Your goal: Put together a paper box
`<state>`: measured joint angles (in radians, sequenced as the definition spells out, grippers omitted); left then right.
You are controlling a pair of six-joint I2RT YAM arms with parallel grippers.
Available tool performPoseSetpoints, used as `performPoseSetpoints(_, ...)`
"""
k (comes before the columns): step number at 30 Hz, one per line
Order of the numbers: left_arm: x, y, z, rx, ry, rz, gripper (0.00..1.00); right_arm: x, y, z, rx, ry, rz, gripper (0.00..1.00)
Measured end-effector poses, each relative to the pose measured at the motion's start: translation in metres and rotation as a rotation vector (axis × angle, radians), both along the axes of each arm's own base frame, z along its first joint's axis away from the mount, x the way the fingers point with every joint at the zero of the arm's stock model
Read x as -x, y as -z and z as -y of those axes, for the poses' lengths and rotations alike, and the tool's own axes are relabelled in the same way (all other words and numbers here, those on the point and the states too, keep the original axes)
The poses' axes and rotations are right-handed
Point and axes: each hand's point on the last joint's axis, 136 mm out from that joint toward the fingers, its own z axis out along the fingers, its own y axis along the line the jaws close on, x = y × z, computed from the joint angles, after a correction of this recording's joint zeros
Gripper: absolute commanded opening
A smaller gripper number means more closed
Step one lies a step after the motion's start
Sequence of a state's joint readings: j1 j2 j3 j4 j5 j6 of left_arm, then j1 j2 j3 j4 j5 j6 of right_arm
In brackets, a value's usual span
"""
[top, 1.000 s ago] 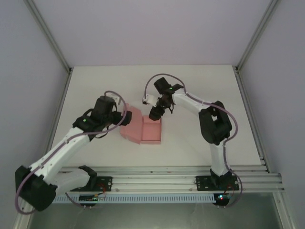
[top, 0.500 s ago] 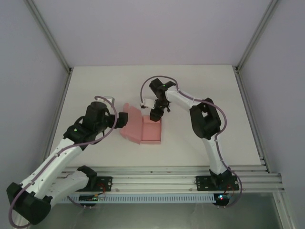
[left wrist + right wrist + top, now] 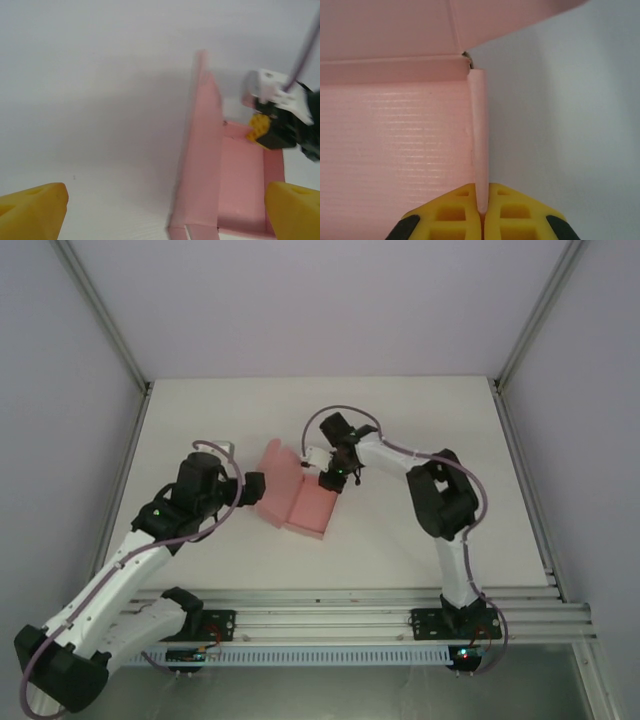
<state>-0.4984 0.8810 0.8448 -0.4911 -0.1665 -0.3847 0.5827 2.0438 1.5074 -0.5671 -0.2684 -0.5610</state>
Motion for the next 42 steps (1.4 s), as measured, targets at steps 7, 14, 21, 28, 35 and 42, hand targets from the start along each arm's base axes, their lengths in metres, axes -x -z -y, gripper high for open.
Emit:
performPoseSetpoints(7,-0.019,0.008,-0.052,0.161,-0.225,0.007,1.00,-0.012,-0.133,0.037,-0.509,0.309,0.143,0.00)
performPoseSetpoints(14,-0.055,0.048,0.015,0.386,0.038,-0.117,1.00,0.017,-0.213,0.010,-0.869,0.285,0.130,0.00)
performPoseSetpoints(21,-0.061,0.044,0.093,0.455,0.333,-0.153,1.00,0.044,-0.199,-0.023,-0.890,0.260,-0.002,0.00)
performPoseSetpoints(28,-0.068,0.047,0.104,0.474,0.377,-0.150,1.00,0.044,-0.181,-0.035,-0.755,0.313,0.067,0.00)
performPoseSetpoints(35,-0.081,0.080,0.094,0.417,0.272,-0.240,1.00,0.021,-0.156,-0.050,-0.458,0.466,0.269,0.00)
performPoseSetpoints(42,-0.088,0.098,0.089,0.347,0.219,-0.295,1.00,0.011,-0.140,-0.048,-0.194,0.603,0.481,0.00)
